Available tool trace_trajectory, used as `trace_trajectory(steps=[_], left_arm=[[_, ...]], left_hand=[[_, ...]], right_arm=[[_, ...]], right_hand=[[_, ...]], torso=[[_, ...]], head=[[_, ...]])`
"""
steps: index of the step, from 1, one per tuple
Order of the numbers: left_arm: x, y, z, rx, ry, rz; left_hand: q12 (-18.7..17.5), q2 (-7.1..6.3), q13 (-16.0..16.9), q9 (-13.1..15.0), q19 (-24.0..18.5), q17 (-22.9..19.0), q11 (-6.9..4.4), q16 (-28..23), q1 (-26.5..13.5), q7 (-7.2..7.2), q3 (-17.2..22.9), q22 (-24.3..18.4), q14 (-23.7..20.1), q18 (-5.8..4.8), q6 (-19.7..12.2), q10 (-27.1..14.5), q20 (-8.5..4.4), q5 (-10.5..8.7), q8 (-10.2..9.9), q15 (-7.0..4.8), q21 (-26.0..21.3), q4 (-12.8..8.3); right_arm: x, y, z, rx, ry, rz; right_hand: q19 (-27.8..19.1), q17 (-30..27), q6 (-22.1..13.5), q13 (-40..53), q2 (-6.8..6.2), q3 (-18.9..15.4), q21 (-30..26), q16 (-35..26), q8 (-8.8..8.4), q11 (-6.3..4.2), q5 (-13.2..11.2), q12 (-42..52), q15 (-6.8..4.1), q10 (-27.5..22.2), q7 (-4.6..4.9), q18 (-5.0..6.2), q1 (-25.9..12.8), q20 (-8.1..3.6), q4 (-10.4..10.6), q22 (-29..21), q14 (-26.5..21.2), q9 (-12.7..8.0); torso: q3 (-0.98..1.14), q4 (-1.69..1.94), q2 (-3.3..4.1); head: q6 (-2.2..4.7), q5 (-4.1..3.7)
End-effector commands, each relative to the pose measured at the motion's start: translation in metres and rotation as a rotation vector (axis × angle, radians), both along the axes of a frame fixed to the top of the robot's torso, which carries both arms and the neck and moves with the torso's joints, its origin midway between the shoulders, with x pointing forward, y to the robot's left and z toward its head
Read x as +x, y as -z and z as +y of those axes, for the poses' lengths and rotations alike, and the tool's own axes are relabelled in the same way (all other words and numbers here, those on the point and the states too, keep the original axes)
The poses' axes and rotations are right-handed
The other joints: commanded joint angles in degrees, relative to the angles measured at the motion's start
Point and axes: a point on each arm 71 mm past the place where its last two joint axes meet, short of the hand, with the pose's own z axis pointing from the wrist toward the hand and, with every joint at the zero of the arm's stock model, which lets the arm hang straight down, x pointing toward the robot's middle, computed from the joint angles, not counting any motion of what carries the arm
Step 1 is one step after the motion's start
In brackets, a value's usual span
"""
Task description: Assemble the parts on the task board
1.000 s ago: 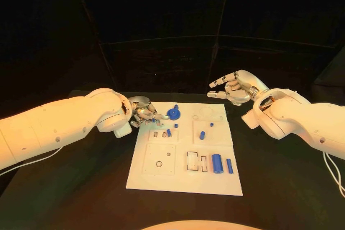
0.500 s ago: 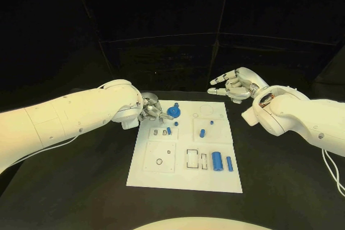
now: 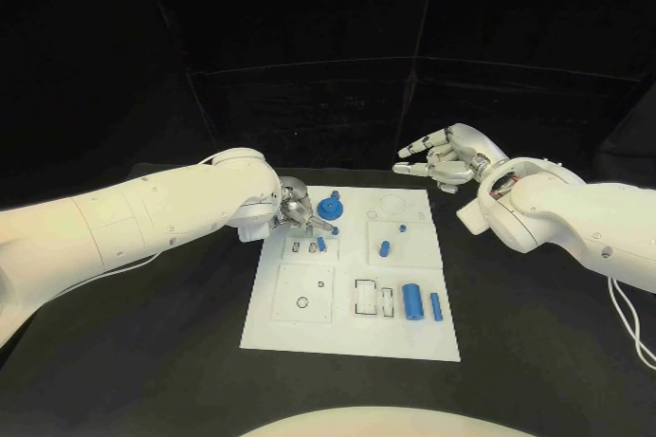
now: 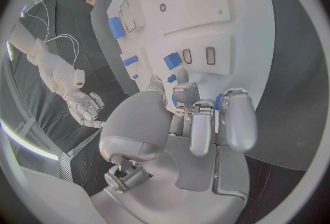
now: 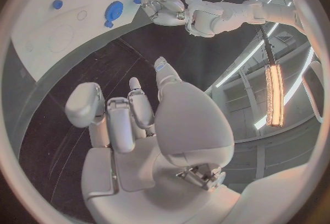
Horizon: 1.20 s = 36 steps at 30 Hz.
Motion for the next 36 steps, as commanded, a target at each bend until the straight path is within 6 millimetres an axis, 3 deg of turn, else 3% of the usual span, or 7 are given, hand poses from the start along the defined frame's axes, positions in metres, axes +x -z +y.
trace_trajectory(steps=[1,36], left_arm=[[0.000,0.001,-0.001,0.027,0.016,0.015],[-0.001,0.008,-0.013,0.059,0.059,0.059]], left_hand=[[0.18,0.54,0.13,0.20,0.39,15.07,-0.05,0.17,0.11,-0.05,-0.38,0.09,6.05,-1.07,-0.58,0.44,0.04,-0.24,0.45,-0.50,0.24,-0.06],[1.10,1.56,0.91,2.28,0.68,15.07,-0.16,0.17,3.14,-0.17,0.32,1.35,6.05,-1.27,-1.65,0.70,-0.01,-0.15,2.13,-0.56,0.88,-1.71]], right_arm=[[0.001,-0.001,0.000,0.003,0.006,0.001],[0.002,0.000,0.004,-0.007,-0.002,0.007]], right_hand=[[-0.37,0.50,0.25,-0.04,0.50,-0.27,-0.25,-0.33,0.24,-0.18,0.21,-0.25,-0.51,-0.37,-0.04,0.91,0.00,0.00,-0.09,-0.04,2.81,-0.06],[-0.34,0.27,0.05,-0.43,1.11,-0.56,-0.64,-0.60,0.33,-0.24,1.73,-0.62,-0.59,-0.56,-0.07,0.94,0.35,-0.11,-0.42,-0.49,2.84,-0.16]], torso=[[0.04,0.05,-0.04],[0.00,0.15,-0.01]], head=[[-0.10,-0.02],[-0.91,0.01]])
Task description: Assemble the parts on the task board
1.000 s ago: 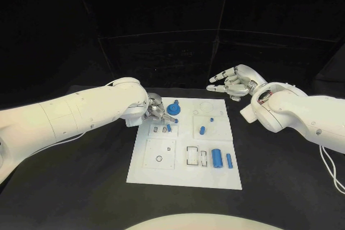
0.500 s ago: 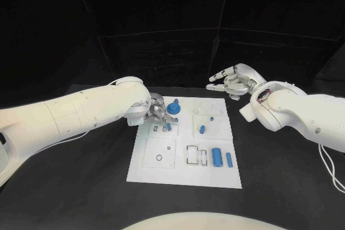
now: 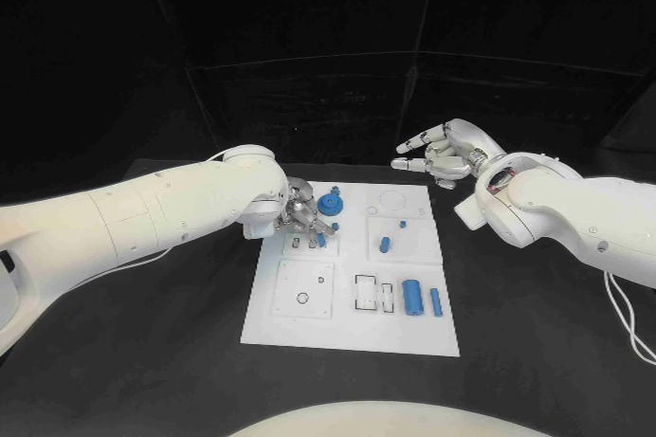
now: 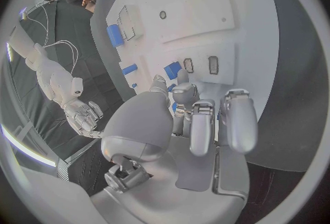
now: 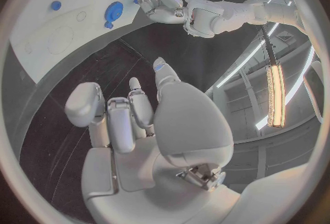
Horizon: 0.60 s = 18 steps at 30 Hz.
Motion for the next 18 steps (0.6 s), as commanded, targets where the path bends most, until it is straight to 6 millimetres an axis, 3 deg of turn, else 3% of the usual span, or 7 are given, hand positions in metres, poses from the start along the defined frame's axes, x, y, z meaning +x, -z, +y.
trace_trajectory(steps=[1,18], left_arm=[[-0.0006,0.0004,-0.0001,0.018,0.012,0.012],[-0.0009,0.0007,-0.0026,0.019,0.016,0.014]], left_hand=[[0.20,0.05,0.06,0.14,0.32,15.08,0.04,0.17,0.72,-0.18,0.03,0.07,5.85,-0.40,-0.45,0.49,-0.05,-0.15,0.43,-0.36,0.34,-0.51],[0.37,0.79,0.17,1.26,0.28,15.08,0.01,0.17,3.37,-0.19,1.93,0.37,5.85,-0.42,-1.18,0.42,-0.08,-0.12,1.04,-0.39,0.43,-2.72]], right_arm=[[0.0004,-0.0013,0.0005,-0.004,-0.004,-0.001],[0.0010,-0.0004,0.0006,-0.008,-0.005,0.007]], right_hand=[[-0.35,0.22,0.05,-0.08,0.60,-0.25,-0.43,-0.39,0.33,-0.03,0.25,-0.19,-0.38,-0.36,-0.07,0.94,-0.18,-0.11,-0.11,-0.12,2.63,-0.06],[-0.35,0.22,0.05,-0.08,0.60,-0.25,-0.43,-0.39,0.33,-0.03,0.25,-0.19,-0.38,-0.36,-0.07,0.94,-0.18,-0.11,-0.11,-0.12,2.63,-0.06]], torso=[[-0.01,0.06,-0.02],[-0.04,0.02,0.04]], head=[[-0.08,0.07],[-0.21,0.08]])
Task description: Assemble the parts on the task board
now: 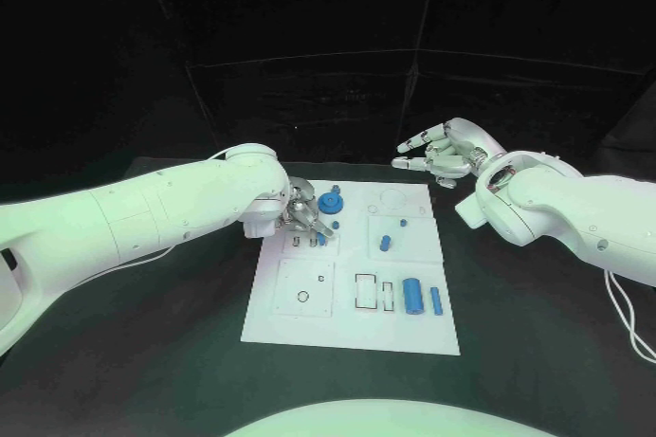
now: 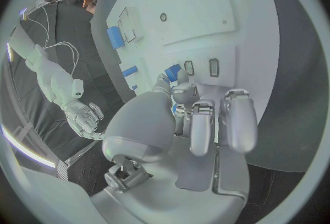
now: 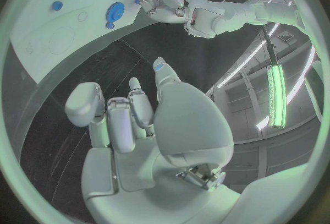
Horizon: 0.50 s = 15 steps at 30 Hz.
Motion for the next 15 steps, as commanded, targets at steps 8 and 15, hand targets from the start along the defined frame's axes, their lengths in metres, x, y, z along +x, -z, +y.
trace_trajectory(steps=[8,15], left_arm=[[-0.0007,0.0001,-0.0017,0.015,0.010,0.008],[-0.0010,0.0004,-0.0017,0.014,0.011,0.009]], left_hand=[[0.47,-0.18,0.18,0.46,0.32,15.09,-0.02,0.17,1.88,-0.01,0.99,0.37,5.85,-0.47,-0.88,0.41,-0.10,-0.13,0.34,-0.41,0.32,-1.82],[0.38,-0.46,0.08,0.64,0.30,15.09,-0.05,0.17,2.57,-0.03,1.59,0.42,5.85,-0.46,-1.08,0.32,-0.11,-0.11,0.30,-0.42,0.32,-2.67]], right_arm=[[0.0003,-0.0009,0.0018,-0.005,-0.011,0.003],[0.0004,-0.0006,0.0024,-0.006,-0.013,0.006]], right_hand=[[-0.33,0.36,0.03,0.05,0.63,-0.30,-0.22,-0.35,0.34,-0.03,0.33,-0.08,-0.39,-0.26,-0.07,0.94,-0.21,-0.11,-0.11,-0.05,2.66,-0.07],[-0.32,0.37,0.03,0.07,0.63,-0.31,-0.22,-0.34,0.34,-0.03,0.34,-0.07,-0.39,-0.25,-0.07,0.94,-0.21,-0.11,-0.11,-0.04,2.67,-0.07]], torso=[[-0.04,-0.02,0.04],[-0.03,0.00,0.01]], head=[[-0.19,0.03],[-0.30,0.01]])
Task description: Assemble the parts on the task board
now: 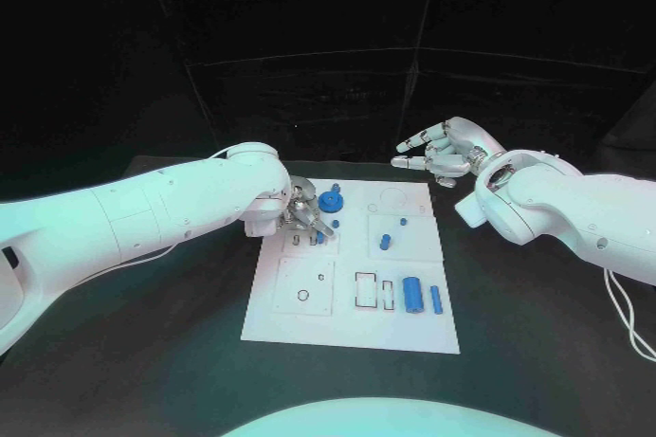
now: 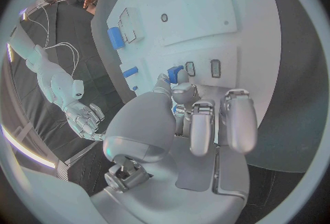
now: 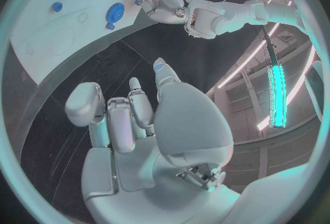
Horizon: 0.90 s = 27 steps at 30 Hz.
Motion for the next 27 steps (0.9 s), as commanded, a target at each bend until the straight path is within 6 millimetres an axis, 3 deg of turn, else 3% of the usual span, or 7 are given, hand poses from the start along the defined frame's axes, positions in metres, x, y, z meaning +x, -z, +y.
trace_trajectory(steps=[1,9,14,17,19,21,27], left_arm=[[-0.0005,0.0001,0.0002,0.013,0.005,0.005],[-0.0008,0.0000,0.0006,0.009,0.002,0.004],[-0.0015,-0.0004,0.0004,-0.014,-0.014,-0.002],[-0.0018,-0.0009,0.0009,-0.039,-0.033,-0.005],[-0.0023,-0.0013,0.0015,-0.059,-0.047,-0.006],[-0.0029,-0.0017,0.0024,-0.075,-0.058,-0.006],[-0.0062,-0.0039,0.0080,-0.123,-0.097,-0.019]], left_hand=[[0.12,0.04,-0.04,0.10,0.30,15.09,-0.06,0.17,1.03,0.04,0.32,0.04,5.85,-0.46,-0.42,0.28,-0.12,-0.10,0.26,-0.44,0.32,-0.75],[-0.20,1.23,-0.24,0.05,0.23,15.09,-0.37,0.17,4.35,-0.26,4.07,0.02,5.85,-0.42,-0.92,0.02,-0.34,-0.06,-0.46,-0.72,0.23,-3.44],[-0.99,2.41,-0.67,-0.29,0.18,15.09,-0.51,0.17,8.03,-0.20,12.07,-0.01,5.85,-0.40,-1.75,-0.44,-0.66,0.44,-1.72,-0.91,0.11,-7.31],[-1.39,0.54,-0.95,-0.13,0.19,15.09,-0.36,0.17,6.75,0.09,18.94,0.07,5.85,-0.41,-1.79,-0.38,-0.47,2.64,-1.97,-0.60,0.07,-8.84],[-1.48,-4.48,-1.14,0.77,0.26,15.09,-0.04,0.17,0.47,0.56,32.52,0.34,5.85,-0.39,-1.36,0.23,-0.23,3.26,-1.47,-0.16,0.06,-9.74],[-1.28,-6.55,-1.08,1.49,0.30,15.09,-0.32,0.17,-2.11,0.37,38.38,0.48,5.85,-0.39,-1.40,0.49,-0.23,3.11,-0.88,-0.28,0.07,-10.45],[-0.86,-8.61,-0.80,2.72,0.49,15.09,-0.23,0.17,-5.46,0.13,44.84,0.97,5.85,-0.51,-1.34,1.14,-0.17,3.35,0.24,-0.47,0.26,-11.50]], right_arm=[[0.0001,-0.0012,0.0013,-0.003,-0.010,0.000],[0.0003,-0.0011,0.0015,-0.004,-0.010,0.001],[0.0005,-0.0010,0.0015,-0.004,-0.010,0.001],[0.0008,-0.0009,0.0015,-0.004,-0.010,0.002],[0.0011,-0.0007,0.0013,-0.005,-0.009,0.002],[0.0013,-0.0007,0.0011,-0.005,-0.009,0.003],[0.0019,-0.0004,0.0001,-0.007,-0.006,0.003]], right_hand=[[-0.32,0.38,0.03,0.06,0.40,-0.31,-0.23,-0.34,0.34,-0.03,0.34,-0.07,-0.39,-0.25,-0.07,0.94,0.03,-0.11,-0.11,-0.05,2.67,-0.08],[-0.32,0.38,0.03,0.06,0.40,-0.31,-0.23,-0.34,0.34,-0.03,0.34,-0.07,-0.39,-0.25,-0.07,0.94,0.03,-0.11,-0.11,-0.05,2.67,-0.08],[-0.32,0.38,0.03,0.06,0.40,-0.31,-0.23,-0.34,0.34,-0.03,0.34,-0.07,-0.39,-0.25,-0.07,0.94,0.03,-0.11,-0.11,-0.05,2.67,-0.08],[-0.32,0.38,0.03,0.06,0.40,-0.31,-0.23,-0.34,0.34,-0.03,0.34,-0.07,-0.39,-0.25,-0.07,0.94,0.03,-0.11,-0.11,-0.05,2.67,-0.08],[-0.32,0.38,0.03,0.06,0.40,-0.31,-0.23,-0.34,0.34,-0.03,0.34,-0.07,-0.39,-0.25,-0.07,0.94,0.03,-0.11,-0.11,-0.05,2.67,-0.08],[-0.32,0.38,0.03,0.06,0.40,-0.31,-0.23,-0.34,0.34,-0.03,0.34,-0.07,-0.39,-0.25,-0.07,0.94,0.03,-0.11,-0.11,-0.05,2.67,-0.08],[-0.27,0.42,0.03,0.16,0.46,-0.38,-0.21,-0.34,0.37,-0.03,0.41,0.03,-0.39,-0.16,-0.08,0.92,-0.03,-0.12,-0.09,0.02,2.69,-0.08]], torso=[[0.01,0.02,-0.01],[0.03,0.05,-0.01],[-0.03,0.03,0.04],[-0.02,0.04,0.00],[0.01,0.07,-0.02],[0.01,0.10,0.00],[0.07,0.17,-0.02]], head=[[-0.10,-0.03],[-0.14,-0.02],[-0.18,0.02],[-0.16,0.03],[-0.18,0.06],[-0.21,0.07],[-0.11,0.15]])
